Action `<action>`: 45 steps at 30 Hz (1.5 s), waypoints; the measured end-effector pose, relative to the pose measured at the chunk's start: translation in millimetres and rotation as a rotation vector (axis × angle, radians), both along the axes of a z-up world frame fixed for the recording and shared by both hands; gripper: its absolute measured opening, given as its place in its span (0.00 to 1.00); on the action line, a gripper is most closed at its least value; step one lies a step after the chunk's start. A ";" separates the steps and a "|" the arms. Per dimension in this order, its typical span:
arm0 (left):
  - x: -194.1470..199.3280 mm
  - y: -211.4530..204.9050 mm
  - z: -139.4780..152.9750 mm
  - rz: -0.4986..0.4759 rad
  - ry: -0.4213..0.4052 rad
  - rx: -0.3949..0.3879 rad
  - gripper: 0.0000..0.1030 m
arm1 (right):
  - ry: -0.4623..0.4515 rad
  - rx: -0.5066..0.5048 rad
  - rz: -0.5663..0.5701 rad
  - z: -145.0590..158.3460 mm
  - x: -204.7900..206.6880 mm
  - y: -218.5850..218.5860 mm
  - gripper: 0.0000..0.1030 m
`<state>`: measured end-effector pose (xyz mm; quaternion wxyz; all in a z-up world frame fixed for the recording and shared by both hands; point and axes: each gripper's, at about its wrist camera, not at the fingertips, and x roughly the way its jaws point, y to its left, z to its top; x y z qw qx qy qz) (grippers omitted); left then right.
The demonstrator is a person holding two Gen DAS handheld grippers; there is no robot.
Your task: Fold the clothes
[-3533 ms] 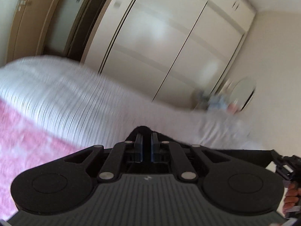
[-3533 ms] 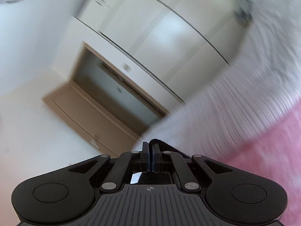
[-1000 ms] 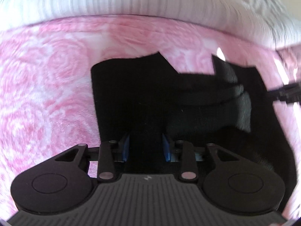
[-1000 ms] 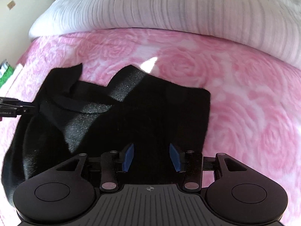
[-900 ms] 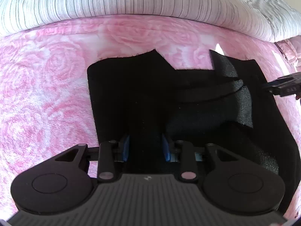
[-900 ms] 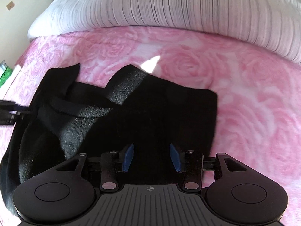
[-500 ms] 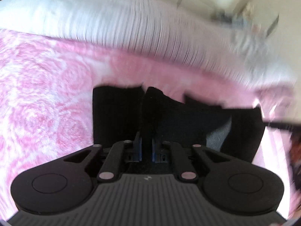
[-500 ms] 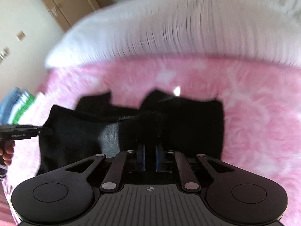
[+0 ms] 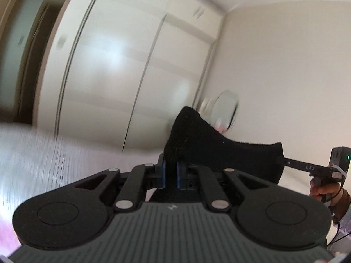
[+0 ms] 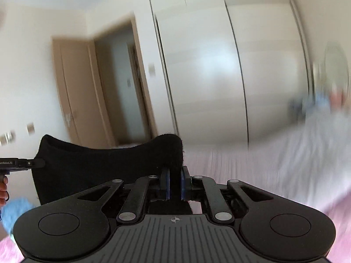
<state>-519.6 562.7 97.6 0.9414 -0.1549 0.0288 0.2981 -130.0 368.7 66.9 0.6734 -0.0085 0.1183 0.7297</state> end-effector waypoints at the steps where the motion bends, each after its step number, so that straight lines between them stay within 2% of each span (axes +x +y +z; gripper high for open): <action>1: -1.4 -8.4 23.1 -0.009 -0.016 0.052 0.06 | -0.022 0.055 -0.005 24.1 -2.8 -7.9 0.07; 3: -7.5 -30.7 56.5 -0.022 -0.038 0.134 0.06 | -0.064 0.153 -0.005 64.3 -8.3 -30.4 0.07; 6: -21.7 -68.9 72.1 -0.045 -0.058 0.184 0.06 | -0.106 0.259 0.016 97.4 -14.2 -70.1 0.07; 8: -31.2 -96.2 65.8 -0.061 -0.046 0.186 0.06 | -0.113 0.291 0.055 101.4 -16.4 -99.6 0.07; 11: -48.1 -149.1 20.4 -0.083 0.061 0.129 0.06 | -0.154 0.238 0.132 76.8 -21.9 -147.8 0.07; 12: -52.5 -167.7 0.2 -0.092 0.109 0.098 0.06 | -0.174 0.188 0.163 62.0 -25.0 -164.6 0.07; 14: -60.9 -204.8 -50.0 -0.107 0.254 -0.002 0.07 | -0.227 0.025 0.233 20.9 -34.1 -199.2 0.08; 15: -65.8 -225.2 -80.3 -0.105 0.332 -0.081 0.07 | -0.249 -0.083 0.263 -3.5 -38.5 -216.0 0.09; 17: -75.8 -266.3 -141.4 -0.098 0.485 -0.243 0.07 | -0.282 -0.365 0.312 -61.8 -46.8 -248.4 0.10; 19: -91.5 -305.8 -192.1 -0.056 0.563 -0.430 0.07 | -0.312 -0.647 0.358 -120.0 -55.1 -280.8 0.10; 21: -107.2 -338.3 -227.8 0.021 0.586 -0.600 0.07 | -0.281 -0.851 0.344 -167.1 -56.3 -314.3 0.10; 22: -111.3 -352.8 -236.1 0.054 0.588 -0.639 0.07 | -0.255 -0.918 0.323 -183.8 -54.8 -328.6 0.10; 24: -119.0 -381.6 -251.4 0.122 0.591 -0.710 0.08 | -0.217 -0.965 0.295 -200.1 -51.6 -346.6 0.12; 27: -123.3 -391.4 -255.9 0.207 0.563 -0.747 0.13 | -0.184 -0.964 0.248 -210.7 -45.6 -353.5 0.18; 29: -125.2 -397.4 -257.5 0.248 0.536 -0.744 0.24 | -0.169 -0.942 0.194 -214.7 -38.3 -359.7 0.22; 31: -127.5 -399.6 -256.1 0.294 0.525 -0.750 0.31 | -0.120 -0.908 0.149 -210.8 -25.0 -363.0 0.26; 32: -127.9 -401.1 -256.5 0.306 0.519 -0.758 0.31 | -0.090 -0.889 0.129 -207.7 -17.3 -364.0 0.27; 37: -127.6 -399.9 -266.6 0.341 0.495 -0.830 0.35 | 0.106 -0.858 0.068 -203.0 10.4 -370.2 0.48; 40: -131.1 -398.6 -282.1 0.354 0.451 -0.890 0.37 | 0.206 -0.891 0.050 -210.2 16.0 -367.2 0.50; 45: -130.9 -384.0 -323.2 0.360 0.365 -0.997 0.41 | 0.392 -0.979 0.020 -249.5 14.0 -351.0 0.51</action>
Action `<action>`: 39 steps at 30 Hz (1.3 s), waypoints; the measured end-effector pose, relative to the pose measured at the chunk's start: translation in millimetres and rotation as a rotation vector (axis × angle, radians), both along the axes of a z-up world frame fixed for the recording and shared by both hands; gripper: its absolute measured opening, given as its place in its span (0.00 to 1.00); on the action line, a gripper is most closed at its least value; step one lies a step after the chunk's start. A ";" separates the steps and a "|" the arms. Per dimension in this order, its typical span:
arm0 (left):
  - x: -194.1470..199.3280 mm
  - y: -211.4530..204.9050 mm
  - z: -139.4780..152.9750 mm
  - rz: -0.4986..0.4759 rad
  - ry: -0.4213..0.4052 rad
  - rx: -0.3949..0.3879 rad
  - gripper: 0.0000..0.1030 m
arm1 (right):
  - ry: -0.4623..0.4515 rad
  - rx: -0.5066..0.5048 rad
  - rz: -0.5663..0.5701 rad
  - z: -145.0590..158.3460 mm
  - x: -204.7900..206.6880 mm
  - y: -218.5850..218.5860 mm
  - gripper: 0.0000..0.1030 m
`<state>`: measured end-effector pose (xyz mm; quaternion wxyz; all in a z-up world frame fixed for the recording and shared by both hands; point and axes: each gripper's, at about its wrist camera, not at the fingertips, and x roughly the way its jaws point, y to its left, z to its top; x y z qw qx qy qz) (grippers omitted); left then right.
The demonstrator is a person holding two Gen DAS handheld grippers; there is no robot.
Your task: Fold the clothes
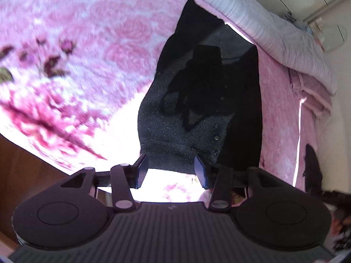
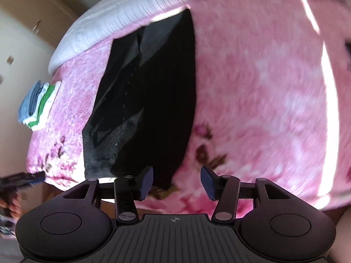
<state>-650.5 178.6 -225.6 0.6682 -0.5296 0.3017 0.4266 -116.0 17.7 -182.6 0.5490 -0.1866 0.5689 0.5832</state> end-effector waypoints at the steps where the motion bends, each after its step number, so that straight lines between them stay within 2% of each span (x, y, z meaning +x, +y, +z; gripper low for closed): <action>1: 0.0 3.6 -9.9 0.015 -0.011 -0.016 0.42 | 0.034 -0.020 -0.018 -10.2 -0.9 4.3 0.51; 6: -10.4 18.4 -64.0 0.145 -0.101 -0.080 0.42 | 0.175 -0.115 -0.079 -68.0 -12.6 24.8 0.51; 10: -18.9 22.9 -94.6 0.233 -0.183 -0.098 0.42 | 0.240 -0.127 -0.118 -111.1 -26.5 33.6 0.51; 15: -17.0 22.8 -121.4 0.237 -0.249 -0.130 0.42 | 0.229 -0.139 -0.137 -151.7 -34.3 43.6 0.51; 19: -11.2 18.8 -135.2 0.214 -0.245 -0.145 0.43 | 0.272 -0.134 -0.171 -173.1 -28.1 45.3 0.51; 23: -4.5 18.4 -147.9 0.247 -0.277 -0.145 0.43 | 0.293 -0.105 -0.236 -184.1 -28.9 43.4 0.51; 24: -3.6 19.1 -149.5 0.262 -0.290 -0.148 0.42 | 0.291 -0.097 -0.246 -185.0 -30.3 42.8 0.51; 25: -2.2 20.3 -149.0 0.262 -0.292 -0.146 0.30 | 0.280 -0.085 -0.242 -183.0 -33.8 42.3 0.50; 26: 0.1 22.6 -146.9 0.241 -0.285 -0.137 0.09 | 0.264 -0.075 -0.227 -179.9 -38.3 42.2 0.39; 27: 2.4 25.1 -144.6 0.218 -0.277 -0.127 0.09 | 0.244 -0.074 -0.211 -176.7 -43.0 42.9 0.08; 28: 4.5 27.0 -136.3 0.198 -0.262 -0.107 0.08 | 0.223 -0.073 -0.195 -173.4 -47.6 43.5 0.09; 30: 5.4 24.3 -100.9 0.139 -0.283 0.010 0.08 | 0.221 -0.037 -0.166 -158.3 -49.4 42.9 0.08; 32: 4.6 17.8 -62.7 0.077 -0.312 0.138 0.08 | 0.258 0.046 -0.138 -129.7 -42.2 35.5 0.07; 34: 5.1 5.9 -32.5 -0.014 -0.263 0.246 0.08 | 0.278 0.110 -0.124 -105.9 -31.5 24.1 0.07; 36: 12.6 -3.2 -40.3 -0.123 -0.127 0.224 0.08 | 0.254 0.049 -0.109 -117.9 -27.9 11.9 0.07; 39: 33.5 -13.4 -84.6 -0.176 0.090 0.106 0.08 | 0.205 -0.090 -0.082 -151.4 -31.0 -3.1 0.07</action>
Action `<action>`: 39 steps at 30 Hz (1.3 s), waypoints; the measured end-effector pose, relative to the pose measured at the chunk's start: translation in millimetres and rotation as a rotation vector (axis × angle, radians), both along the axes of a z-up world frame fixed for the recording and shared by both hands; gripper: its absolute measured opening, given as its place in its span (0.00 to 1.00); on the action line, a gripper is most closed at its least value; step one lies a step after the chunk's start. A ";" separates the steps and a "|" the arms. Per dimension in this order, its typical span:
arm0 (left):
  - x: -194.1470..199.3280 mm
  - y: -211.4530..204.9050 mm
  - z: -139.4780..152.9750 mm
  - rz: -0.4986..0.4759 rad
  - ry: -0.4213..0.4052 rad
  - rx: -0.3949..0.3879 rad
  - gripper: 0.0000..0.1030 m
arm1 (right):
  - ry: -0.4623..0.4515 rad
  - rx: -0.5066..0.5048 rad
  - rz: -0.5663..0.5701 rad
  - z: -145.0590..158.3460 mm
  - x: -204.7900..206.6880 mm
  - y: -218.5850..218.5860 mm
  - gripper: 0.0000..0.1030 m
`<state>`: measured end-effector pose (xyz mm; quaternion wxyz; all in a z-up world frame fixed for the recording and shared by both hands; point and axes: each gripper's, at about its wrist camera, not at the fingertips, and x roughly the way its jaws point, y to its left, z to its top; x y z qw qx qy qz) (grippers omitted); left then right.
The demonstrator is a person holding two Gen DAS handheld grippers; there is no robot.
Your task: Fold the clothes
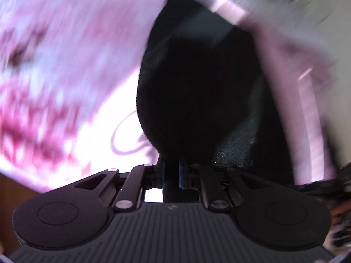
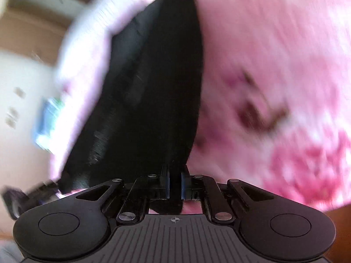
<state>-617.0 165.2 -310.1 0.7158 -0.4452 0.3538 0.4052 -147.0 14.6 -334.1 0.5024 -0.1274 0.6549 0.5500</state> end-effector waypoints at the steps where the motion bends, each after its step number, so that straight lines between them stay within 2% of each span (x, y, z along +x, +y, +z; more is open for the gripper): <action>1: 7.1 -3.4 -15.0 -0.011 0.076 -0.034 0.08 | -0.016 -0.038 0.012 -9.6 -6.6 -0.9 0.07; 3: 13.0 -12.5 -6.3 -0.026 0.085 0.044 0.08 | -0.048 -0.075 0.042 -20.7 -17.7 -3.4 0.07; 4: 13.6 -16.8 -1.2 -0.032 0.078 0.081 0.09 | -0.063 -0.028 0.064 -12.1 -19.8 -5.7 0.07; 5: 13.0 -18.2 -6.8 -0.045 0.117 0.058 0.12 | -0.086 0.001 0.086 -5.6 -20.7 -8.6 0.08; 6: 12.2 -19.4 -13.2 -0.059 0.158 0.031 0.13 | -0.112 -0.010 0.105 -4.8 -19.2 -12.0 0.09; 7: 8.3 -19.4 -16.4 -0.048 0.155 0.001 0.15 | -0.129 -0.045 0.121 -7.9 -16.8 -15.4 0.14; 8: 4.0 -18.1 -14.1 -0.028 0.138 -0.014 0.15 | -0.133 -0.086 0.133 -11.2 -13.0 -17.4 0.16; 9: 2.3 -16.4 -7.8 -0.023 0.144 -0.017 0.15 | -0.126 -0.119 0.133 -11.4 -7.1 -16.4 0.24; 10: 0.9 -14.6 -1.4 -0.020 0.151 -0.019 0.14 | -0.126 -0.132 0.120 -7.3 -0.9 -14.1 0.28; 14: -2.5 -11.6 19.3 -0.063 0.179 -0.056 0.15 | -0.249 -0.094 0.119 23.0 18.3 -4.8 0.30; 16: 1.2 -8.7 30.2 -0.064 0.210 -0.029 0.15 | -0.300 -0.055 0.134 36.9 21.4 3.1 0.31; 19: 1.1 9.6 43.0 -0.019 0.171 0.042 0.15 | -0.345 0.016 0.172 46.0 21.8 19.6 0.31; 22: 20.0 40.1 37.8 -0.020 0.140 0.104 0.15 | -0.359 0.078 0.186 43.1 12.3 43.2 0.31; 26: 58.8 86.8 8.7 -0.122 0.170 0.148 0.15 | -0.427 0.122 0.240 28.9 -10.5 77.6 0.31; 30: 68.6 138.4 -29.2 -0.173 0.143 0.129 0.14 | -0.527 0.153 0.297 15.1 -33.6 113.5 0.31; 33: 73.3 177.3 -39.4 -0.205 0.089 0.108 0.13 | -0.563 0.082 0.311 -6.8 -39.7 145.6 0.31; 35: 80.1 205.8 -32.8 -0.219 0.061 0.136 0.14 | -0.582 0.026 0.291 -14.7 -38.6 168.5 0.31; 37: 85.9 236.2 -25.2 -0.220 0.037 0.178 0.15 | -0.575 0.041 0.227 -7.9 -33.5 190.2 0.31; 39: 93.3 272.0 -25.0 -0.219 0.013 0.178 0.16 | -0.572 0.067 0.156 0.7 -26.9 214.7 0.31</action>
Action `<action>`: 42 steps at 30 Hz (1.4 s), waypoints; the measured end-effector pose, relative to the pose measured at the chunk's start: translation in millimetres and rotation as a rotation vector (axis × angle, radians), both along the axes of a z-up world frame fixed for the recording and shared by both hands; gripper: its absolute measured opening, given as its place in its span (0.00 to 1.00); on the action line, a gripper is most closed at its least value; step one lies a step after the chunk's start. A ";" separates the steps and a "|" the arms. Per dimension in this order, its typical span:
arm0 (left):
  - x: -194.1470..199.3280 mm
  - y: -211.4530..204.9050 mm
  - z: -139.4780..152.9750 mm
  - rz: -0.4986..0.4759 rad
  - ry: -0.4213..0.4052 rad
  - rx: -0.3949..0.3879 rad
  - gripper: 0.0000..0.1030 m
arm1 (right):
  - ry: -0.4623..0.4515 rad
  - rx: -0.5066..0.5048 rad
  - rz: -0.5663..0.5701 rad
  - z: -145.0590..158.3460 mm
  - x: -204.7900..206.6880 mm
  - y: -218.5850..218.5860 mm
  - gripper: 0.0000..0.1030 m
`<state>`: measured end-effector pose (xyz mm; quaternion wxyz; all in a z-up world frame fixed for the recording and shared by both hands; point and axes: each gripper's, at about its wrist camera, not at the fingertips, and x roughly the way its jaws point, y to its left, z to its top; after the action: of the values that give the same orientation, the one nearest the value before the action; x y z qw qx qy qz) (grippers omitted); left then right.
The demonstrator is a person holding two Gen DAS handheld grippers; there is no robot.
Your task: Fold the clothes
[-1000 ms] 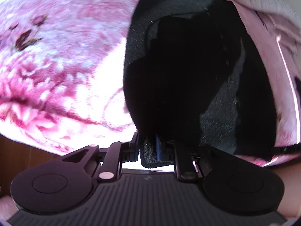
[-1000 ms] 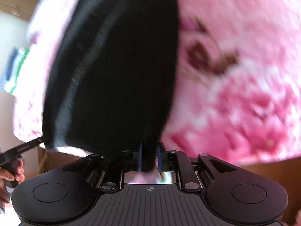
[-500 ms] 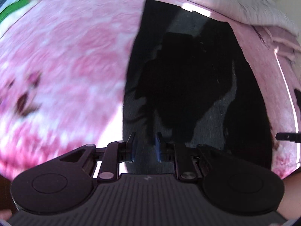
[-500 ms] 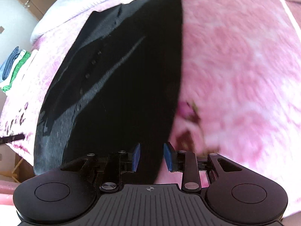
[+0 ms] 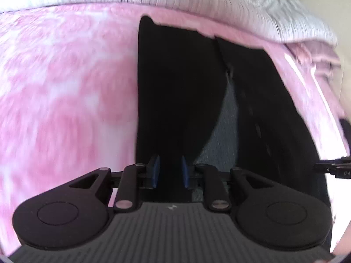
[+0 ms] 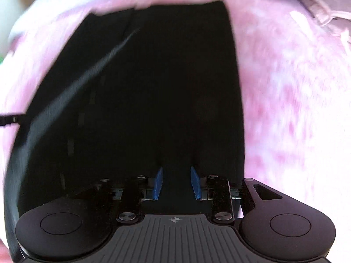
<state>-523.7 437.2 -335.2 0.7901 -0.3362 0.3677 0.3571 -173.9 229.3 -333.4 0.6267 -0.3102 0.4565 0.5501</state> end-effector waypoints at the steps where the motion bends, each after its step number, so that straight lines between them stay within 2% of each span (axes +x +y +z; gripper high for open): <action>1: 3.7 18.0 -0.1 -0.001 -0.012 -0.002 0.16 | 0.005 0.015 -0.024 1.9 3.1 14.1 0.31; 4: 25.4 63.7 -6.4 -0.053 0.012 0.028 0.16 | 0.027 0.038 -0.048 -0.1 8.5 57.8 0.31; 7: 46.6 99.6 -12.1 -0.097 0.027 0.047 0.16 | 0.096 0.080 -0.018 -5.6 9.6 111.2 0.31; 8: 50.6 110.4 -13.2 -0.098 0.020 0.047 0.19 | 0.120 0.092 -0.003 -7.5 9.8 127.8 0.31; 11: 57.4 139.3 -10.2 -0.055 -0.017 0.029 0.29 | 0.197 0.134 0.038 -14.6 12.8 182.6 0.31; 14: 60.1 173.6 -9.5 -0.007 -0.084 -0.004 0.30 | 0.276 0.176 0.049 -22.9 21.6 229.4 0.31; 18: 73.2 207.0 -13.0 0.012 -0.097 -0.017 0.33 | 0.402 0.216 0.049 -41.1 36.4 285.3 0.31; 20: 80.9 221.5 -18.3 0.021 -0.093 -0.033 0.38 | 0.452 0.224 0.043 -54.3 41.2 309.6 0.31; 22: 85.8 236.7 -24.7 0.037 -0.089 -0.062 0.38 | 0.502 0.218 0.024 -66.7 44.8 328.0 0.31; 26: 82.8 256.5 -34.9 0.100 -0.167 -0.132 0.39 | 0.636 0.199 -0.031 -84.9 47.9 349.4 0.31; 29: 84.9 267.0 -40.1 0.112 -0.210 -0.163 0.40 | 0.688 0.198 -0.040 -97.2 44.6 367.2 0.31; 30: 86.8 269.1 -38.8 0.109 -0.213 -0.162 0.40 | 0.687 0.204 -0.027 -95.8 42.5 368.6 0.26; 31: 88.8 271.3 -37.5 0.106 -0.216 -0.162 0.40 | 0.661 0.210 -0.004 -91.5 38.8 368.7 0.00; 35: 96.5 278.2 -34.7 0.095 -0.214 -0.141 0.40 | 0.452 0.281 0.100 -62.7 26.1 368.0 0.00; 38: 99.3 279.6 -37.6 0.105 -0.230 -0.142 0.41 | 0.315 0.281 0.096 -59.1 24.7 364.5 0.00; 41: 107.0 275.2 -41.8 0.093 -0.232 -0.130 0.41 | 0.282 0.259 0.086 -72.2 21.5 364.7 0.00; 42: 112.7 272.7 -41.2 0.068 -0.195 -0.090 0.33 | 0.277 0.265 0.085 -74.6 19.7 364.2 0.00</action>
<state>-411.0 709.9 -376.4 0.7938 -0.4165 0.2932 0.3324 -154.2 593.5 -408.0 0.5695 -0.1652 0.4484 0.6688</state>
